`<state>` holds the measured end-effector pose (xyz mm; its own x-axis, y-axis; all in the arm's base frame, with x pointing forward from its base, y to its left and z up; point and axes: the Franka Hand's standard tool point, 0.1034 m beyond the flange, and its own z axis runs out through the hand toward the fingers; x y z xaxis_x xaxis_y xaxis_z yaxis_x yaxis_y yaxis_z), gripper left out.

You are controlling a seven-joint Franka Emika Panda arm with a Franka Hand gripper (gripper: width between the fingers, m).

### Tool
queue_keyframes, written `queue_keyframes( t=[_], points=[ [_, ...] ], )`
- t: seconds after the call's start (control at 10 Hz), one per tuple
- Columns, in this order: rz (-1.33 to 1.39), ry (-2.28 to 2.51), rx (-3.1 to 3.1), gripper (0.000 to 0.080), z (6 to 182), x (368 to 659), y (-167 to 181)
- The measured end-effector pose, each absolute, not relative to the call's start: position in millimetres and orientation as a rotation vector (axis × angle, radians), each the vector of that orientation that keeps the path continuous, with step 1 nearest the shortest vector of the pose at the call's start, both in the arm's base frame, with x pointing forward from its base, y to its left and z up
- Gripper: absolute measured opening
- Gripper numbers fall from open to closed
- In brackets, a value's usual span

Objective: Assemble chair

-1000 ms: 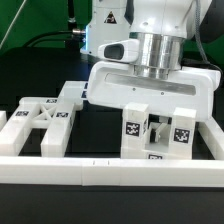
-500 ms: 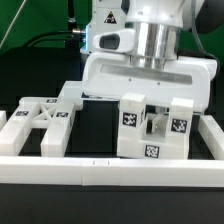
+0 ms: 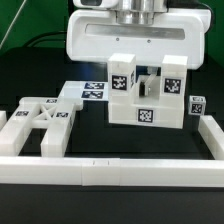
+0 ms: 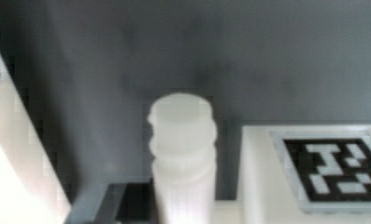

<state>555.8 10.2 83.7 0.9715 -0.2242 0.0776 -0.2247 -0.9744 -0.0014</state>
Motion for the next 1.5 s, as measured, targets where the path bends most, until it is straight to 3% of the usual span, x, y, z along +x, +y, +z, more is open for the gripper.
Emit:
queue_keyframes(
  t=[0.4, 1.5],
  points=[
    [-0.406, -0.273, 3.127, 0.0251, 84.0, 553, 16],
    [-1.521, -0.255, 2.846, 0.0251, 75.8, 531, -1]
  ],
)
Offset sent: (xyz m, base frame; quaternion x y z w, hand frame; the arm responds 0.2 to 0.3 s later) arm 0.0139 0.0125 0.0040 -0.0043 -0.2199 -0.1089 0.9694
